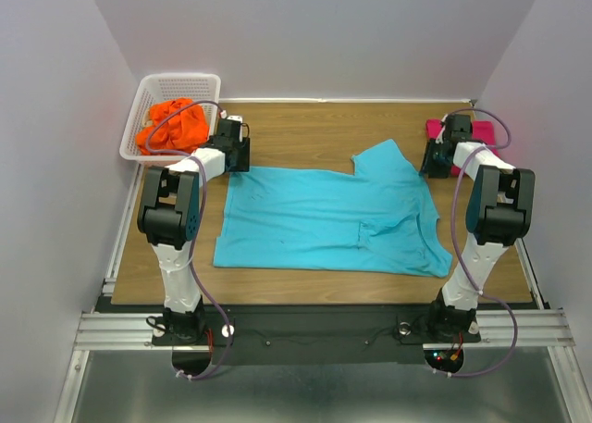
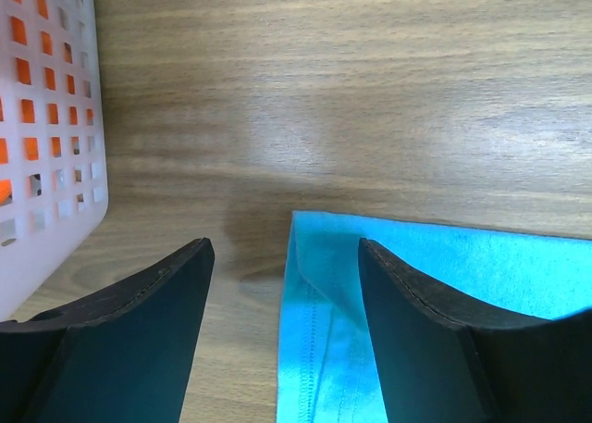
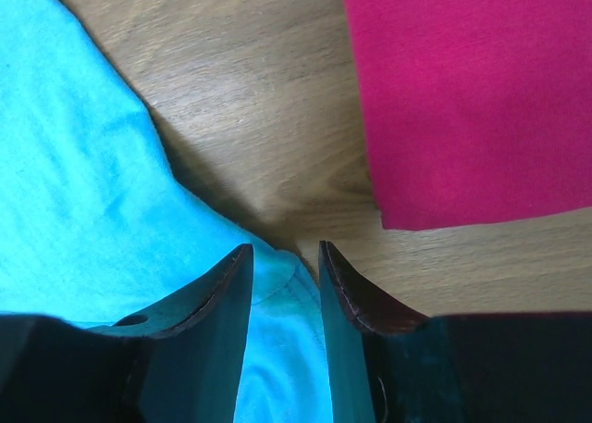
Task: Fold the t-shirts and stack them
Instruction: Fold the tshirt
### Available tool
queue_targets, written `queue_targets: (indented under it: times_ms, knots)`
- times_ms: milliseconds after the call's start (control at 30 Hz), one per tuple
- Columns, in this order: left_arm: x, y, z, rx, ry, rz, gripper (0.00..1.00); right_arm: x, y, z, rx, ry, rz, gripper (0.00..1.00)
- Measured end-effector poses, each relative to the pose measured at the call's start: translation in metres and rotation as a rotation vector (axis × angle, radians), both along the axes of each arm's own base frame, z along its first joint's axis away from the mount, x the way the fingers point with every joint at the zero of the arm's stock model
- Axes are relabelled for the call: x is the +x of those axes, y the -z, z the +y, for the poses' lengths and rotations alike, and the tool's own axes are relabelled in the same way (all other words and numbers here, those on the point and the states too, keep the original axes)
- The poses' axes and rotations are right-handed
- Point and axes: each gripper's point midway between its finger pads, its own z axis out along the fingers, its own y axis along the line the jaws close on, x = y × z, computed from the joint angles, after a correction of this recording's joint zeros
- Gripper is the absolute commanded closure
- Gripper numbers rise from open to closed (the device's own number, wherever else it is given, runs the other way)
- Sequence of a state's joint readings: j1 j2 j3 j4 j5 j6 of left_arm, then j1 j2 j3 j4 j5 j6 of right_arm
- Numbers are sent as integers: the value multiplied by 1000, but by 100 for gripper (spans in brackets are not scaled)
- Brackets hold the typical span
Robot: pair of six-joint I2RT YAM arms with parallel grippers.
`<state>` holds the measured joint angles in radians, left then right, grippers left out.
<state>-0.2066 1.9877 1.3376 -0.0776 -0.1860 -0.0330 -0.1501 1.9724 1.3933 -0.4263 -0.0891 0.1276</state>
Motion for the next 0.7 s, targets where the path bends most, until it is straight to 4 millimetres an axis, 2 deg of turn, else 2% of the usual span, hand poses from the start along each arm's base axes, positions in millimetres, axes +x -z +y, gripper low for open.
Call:
queue_targets:
  times_ms: [333,500,600,667,700]
  knots:
    - [1,10,-5,-13,27,17,25,0,0,14,54,-75,-9,60]
    - [1,11,-7,-27,37,19,29,-2,11,12,48,-73,15,61]
    - [2,11,-8,-33,40,20,34,-1,11,11,40,-73,13,67]
    - [6,10,-9,-35,42,18,41,0,12,9,33,-71,14,78]
    - [8,11,-10,-35,43,17,47,0,12,9,29,-71,15,81]
